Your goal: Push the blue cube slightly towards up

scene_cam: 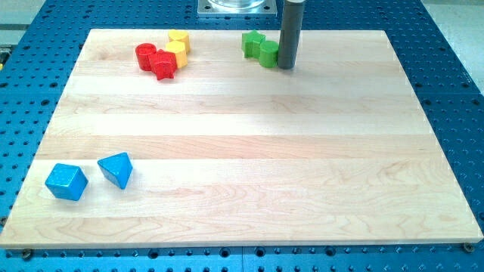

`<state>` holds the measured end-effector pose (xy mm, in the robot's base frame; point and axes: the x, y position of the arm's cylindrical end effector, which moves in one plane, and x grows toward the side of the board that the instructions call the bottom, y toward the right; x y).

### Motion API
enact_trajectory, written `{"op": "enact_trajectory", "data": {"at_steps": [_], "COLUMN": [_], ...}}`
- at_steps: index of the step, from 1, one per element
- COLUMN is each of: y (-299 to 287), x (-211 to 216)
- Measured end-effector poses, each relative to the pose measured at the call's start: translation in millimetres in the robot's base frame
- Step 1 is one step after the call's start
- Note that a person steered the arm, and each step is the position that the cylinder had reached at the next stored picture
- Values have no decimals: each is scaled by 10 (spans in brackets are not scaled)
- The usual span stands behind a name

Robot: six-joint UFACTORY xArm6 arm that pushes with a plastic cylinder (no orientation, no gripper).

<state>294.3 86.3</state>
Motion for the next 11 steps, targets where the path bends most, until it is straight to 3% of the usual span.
{"op": "enact_trajectory", "data": {"at_steps": [2, 3, 4, 5, 6, 7, 9, 11], "y": [17, -330, -916, -1656, -2120, -2185, -2658, -2772], "x": [-50, 871, 2209, 3015, 2875, 2427, 2618, 1759]}}
